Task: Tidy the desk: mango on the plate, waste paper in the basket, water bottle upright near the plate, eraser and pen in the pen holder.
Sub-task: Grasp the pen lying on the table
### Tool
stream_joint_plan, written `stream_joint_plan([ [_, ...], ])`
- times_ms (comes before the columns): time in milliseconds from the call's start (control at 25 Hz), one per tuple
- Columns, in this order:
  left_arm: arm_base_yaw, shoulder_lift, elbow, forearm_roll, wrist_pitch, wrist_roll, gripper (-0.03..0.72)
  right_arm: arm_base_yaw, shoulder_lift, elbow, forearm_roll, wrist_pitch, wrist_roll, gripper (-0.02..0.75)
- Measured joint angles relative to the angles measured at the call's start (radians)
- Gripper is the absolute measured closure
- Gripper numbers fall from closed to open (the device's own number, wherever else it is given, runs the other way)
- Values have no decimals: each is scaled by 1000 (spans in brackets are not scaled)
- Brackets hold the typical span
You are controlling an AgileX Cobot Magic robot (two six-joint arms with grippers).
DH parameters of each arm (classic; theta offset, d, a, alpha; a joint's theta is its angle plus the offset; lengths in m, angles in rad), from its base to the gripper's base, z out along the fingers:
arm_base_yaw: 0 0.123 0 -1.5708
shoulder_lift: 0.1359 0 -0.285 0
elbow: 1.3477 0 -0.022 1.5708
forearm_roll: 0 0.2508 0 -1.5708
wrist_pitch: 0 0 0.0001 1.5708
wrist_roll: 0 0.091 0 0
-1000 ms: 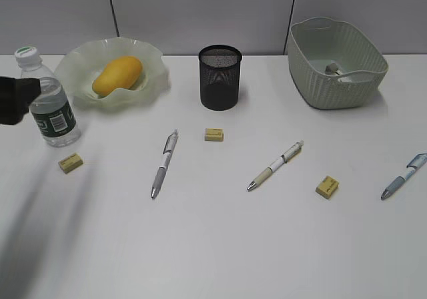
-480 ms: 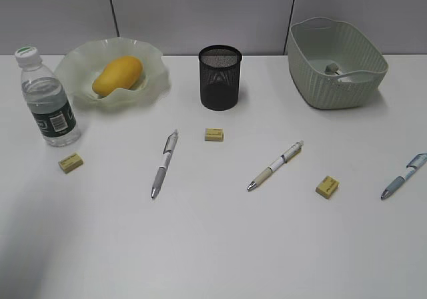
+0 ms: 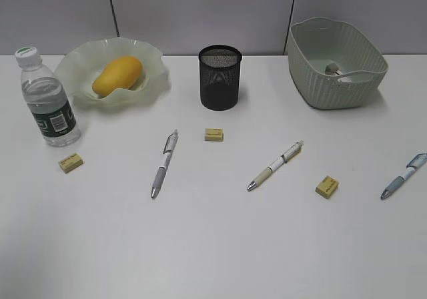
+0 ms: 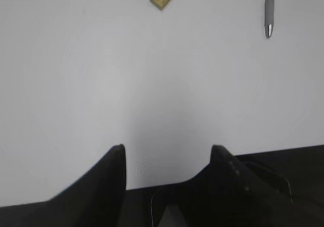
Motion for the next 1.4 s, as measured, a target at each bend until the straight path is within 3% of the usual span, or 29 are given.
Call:
stream_joint_plan([
  [280,0,-352,126,0,-106,0,291,0,1,0,2,1,0,232],
  [560,0,-561,188,2,-160,0,303,0,1,0,3,3,0,232],
  [960,0,-574,248,3,-292,0,314,0,102,-2,-12,-9,69,232],
  [1200,0,-574,251,6,-307,0,316,0,348,-26,-67,-60,125,232],
  [1400,0,-574,251,7,-307,0,316,0,608,-68,-89,-191,218,232],
])
